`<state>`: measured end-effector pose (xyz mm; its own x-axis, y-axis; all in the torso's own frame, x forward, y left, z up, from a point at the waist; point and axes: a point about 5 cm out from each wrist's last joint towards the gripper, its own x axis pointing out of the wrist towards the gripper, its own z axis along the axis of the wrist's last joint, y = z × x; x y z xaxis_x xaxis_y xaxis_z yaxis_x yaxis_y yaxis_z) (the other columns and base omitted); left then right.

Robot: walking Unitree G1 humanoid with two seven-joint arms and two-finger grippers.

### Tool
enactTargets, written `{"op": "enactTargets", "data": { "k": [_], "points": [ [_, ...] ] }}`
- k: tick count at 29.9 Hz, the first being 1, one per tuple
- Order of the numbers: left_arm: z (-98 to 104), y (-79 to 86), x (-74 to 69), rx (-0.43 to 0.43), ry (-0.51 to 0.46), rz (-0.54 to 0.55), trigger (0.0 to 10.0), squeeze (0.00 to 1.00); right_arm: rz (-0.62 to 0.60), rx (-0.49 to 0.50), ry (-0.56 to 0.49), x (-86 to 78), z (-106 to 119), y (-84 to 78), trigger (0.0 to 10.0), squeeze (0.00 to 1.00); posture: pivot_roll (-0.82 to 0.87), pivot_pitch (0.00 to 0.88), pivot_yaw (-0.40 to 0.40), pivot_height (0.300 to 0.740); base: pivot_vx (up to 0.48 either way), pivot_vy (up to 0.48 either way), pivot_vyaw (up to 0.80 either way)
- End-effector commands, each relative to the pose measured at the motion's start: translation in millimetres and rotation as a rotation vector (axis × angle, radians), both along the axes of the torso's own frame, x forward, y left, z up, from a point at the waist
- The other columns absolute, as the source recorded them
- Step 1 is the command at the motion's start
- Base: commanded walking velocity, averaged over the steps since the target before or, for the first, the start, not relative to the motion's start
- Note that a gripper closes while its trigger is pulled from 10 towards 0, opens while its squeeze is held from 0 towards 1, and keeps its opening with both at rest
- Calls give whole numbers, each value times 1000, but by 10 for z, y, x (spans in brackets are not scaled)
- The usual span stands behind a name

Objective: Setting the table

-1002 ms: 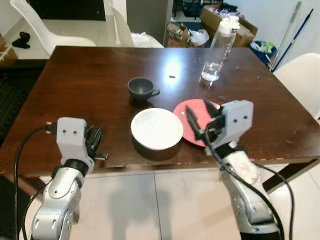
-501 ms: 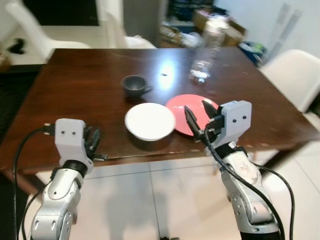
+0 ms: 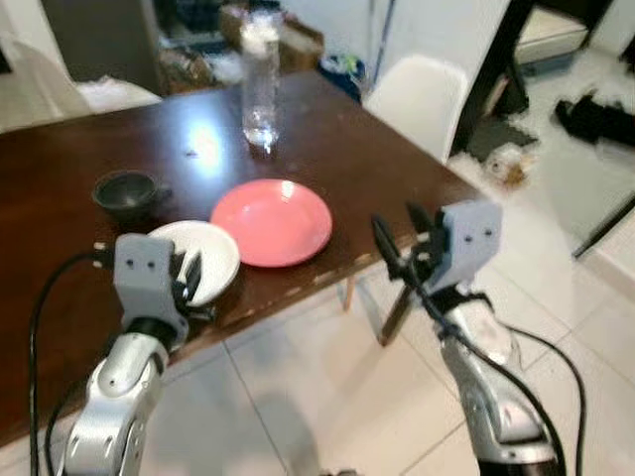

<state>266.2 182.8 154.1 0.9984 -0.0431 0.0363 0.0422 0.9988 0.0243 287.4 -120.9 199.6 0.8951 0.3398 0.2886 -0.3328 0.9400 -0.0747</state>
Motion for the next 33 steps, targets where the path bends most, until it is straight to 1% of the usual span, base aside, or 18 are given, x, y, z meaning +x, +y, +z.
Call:
{"op": "enactTargets", "data": {
  "k": [1, 33],
  "points": [
    [-39, -3, -7, 3, 17, 1, 10000, 0, -7, 4, 13, 4, -19, -26, 10000, 0, -55, 32, 18, 740, 0, 0, -800],
    [-49, -38, 7, -6, 15, -6, 10000, 0, -2, 2, 16, -3, -16, -14, 10000, 0, -55, 39, 18, 740, 0, 0, -800]
  ]
}}
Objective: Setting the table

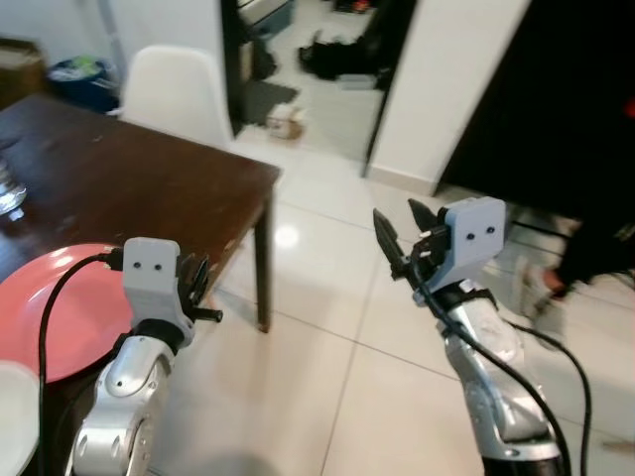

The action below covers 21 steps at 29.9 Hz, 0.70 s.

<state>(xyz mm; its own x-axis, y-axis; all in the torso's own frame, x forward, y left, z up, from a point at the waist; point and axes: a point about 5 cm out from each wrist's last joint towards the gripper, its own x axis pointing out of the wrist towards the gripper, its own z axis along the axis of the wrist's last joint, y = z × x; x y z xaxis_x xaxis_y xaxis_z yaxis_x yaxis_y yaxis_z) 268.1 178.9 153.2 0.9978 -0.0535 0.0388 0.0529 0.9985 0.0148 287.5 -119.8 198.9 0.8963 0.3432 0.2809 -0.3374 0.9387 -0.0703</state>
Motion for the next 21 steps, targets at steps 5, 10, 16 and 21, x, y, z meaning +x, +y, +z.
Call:
{"op": "enactTargets", "data": {
  "k": [5, 10, 16, 21],
  "points": [
    [-39, 2, -6, 4, 16, 3, 10000, 0, -8, 1, 8, -4, -10, -22, 10000, 0, -55, 40, 20, 740, 0, 0, -800],
    [-37, 2, -1, 4, 16, 3, 10000, 0, -10, 3, 10, -2, -15, -21, 10000, 0, -53, 40, 22, 740, 0, 0, -800],
    [-36, 1, 0, 5, 16, 2, 10000, 0, -12, 4, 11, -3, -21, -20, 10000, 0, -52, 40, 23, 740, 0, 0, -800],
    [-36, 1, 1, 5, 16, 2, 10000, 0, -12, 4, 11, -4, -22, -20, 10000, 0, -52, 40, 23, 740, 0, 0, -800]
  ]
}}
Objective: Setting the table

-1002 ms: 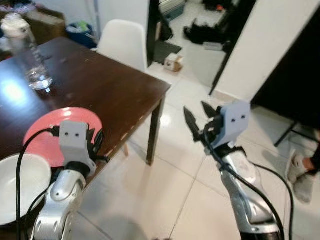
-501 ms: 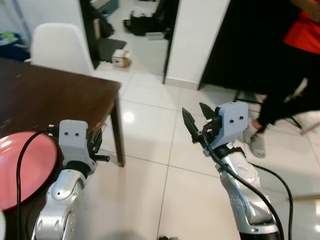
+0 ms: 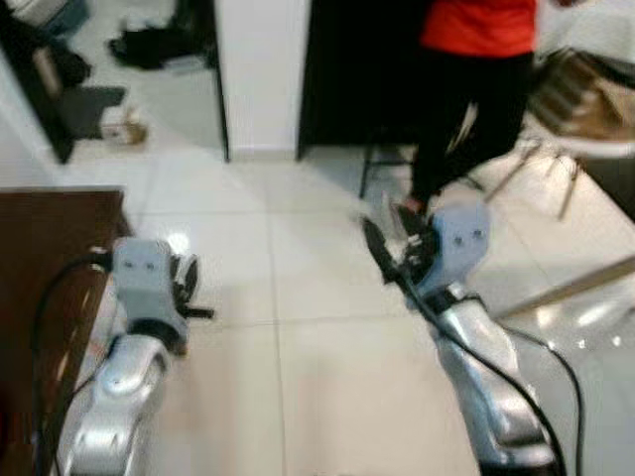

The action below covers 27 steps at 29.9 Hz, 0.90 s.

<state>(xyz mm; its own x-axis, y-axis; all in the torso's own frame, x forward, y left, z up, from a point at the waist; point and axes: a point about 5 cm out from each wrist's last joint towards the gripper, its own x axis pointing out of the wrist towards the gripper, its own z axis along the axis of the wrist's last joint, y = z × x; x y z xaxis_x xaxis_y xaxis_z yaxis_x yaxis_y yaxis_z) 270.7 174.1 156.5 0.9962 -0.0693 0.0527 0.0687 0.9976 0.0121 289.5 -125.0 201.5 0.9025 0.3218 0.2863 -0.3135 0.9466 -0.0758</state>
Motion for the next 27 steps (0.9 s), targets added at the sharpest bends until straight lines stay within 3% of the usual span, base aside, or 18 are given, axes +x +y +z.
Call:
{"op": "enactTargets", "data": {
  "k": [1, 10, 27],
  "points": [
    [-68, 48, -25, 9, 30, 18, 10000, 0, 13, 8, 18, -24, -49, 33, 10000, 0, -52, 40, 23, 740, 0, 0, -800],
    [-63, 45, -21, 13, 30, 13, 10000, 0, 5, 11, 18, -26, -56, 27, 10000, 0, -49, 39, 34, 740, 0, 0, -800],
    [39, -72, 137, 19, 7, -58, 10000, 0, -43, 40, 11, -15, -83, 18, 10000, 0, -51, 29, 96, 740, 0, 0, -800]
  ]
}}
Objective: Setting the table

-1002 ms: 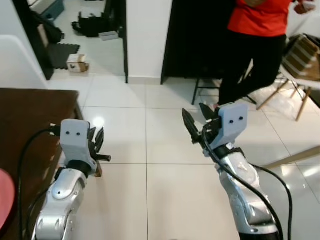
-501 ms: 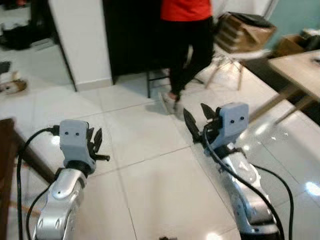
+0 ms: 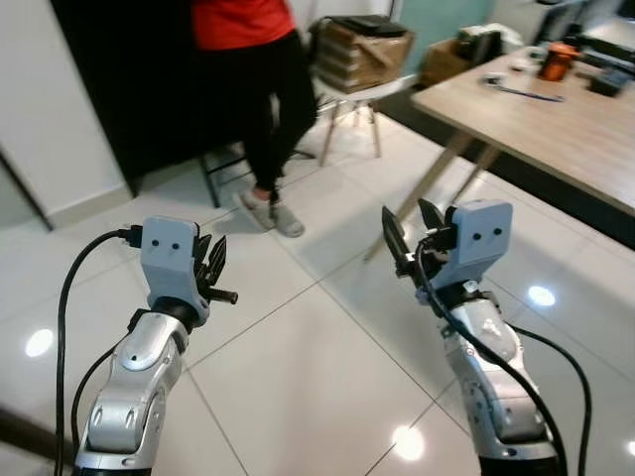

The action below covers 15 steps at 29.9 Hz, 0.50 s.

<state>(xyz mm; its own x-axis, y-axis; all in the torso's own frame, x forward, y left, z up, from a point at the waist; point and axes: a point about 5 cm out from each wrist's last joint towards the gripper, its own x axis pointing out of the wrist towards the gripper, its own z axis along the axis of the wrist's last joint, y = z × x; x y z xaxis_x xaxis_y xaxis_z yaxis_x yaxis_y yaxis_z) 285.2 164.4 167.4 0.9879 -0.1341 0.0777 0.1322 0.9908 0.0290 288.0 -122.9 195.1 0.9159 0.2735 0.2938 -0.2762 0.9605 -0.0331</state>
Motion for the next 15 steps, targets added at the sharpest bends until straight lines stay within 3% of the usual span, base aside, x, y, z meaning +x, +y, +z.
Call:
{"op": "enactTargets", "data": {
  "k": [1, 15],
  "points": [
    [-70, 26, -5, 7, 33, 6, 10000, 0, -5, -2, 5, 0, -21, -5, 10000, 0, -51, 29, 96, 740, 0, 0, -800],
    [-91, 13, 0, 2, 36, 5, 10000, 0, -6, -2, 6, 9, -36, -7, 10000, 0, -46, 23, 83, 740, 0, 0, -800]
  ]
}}
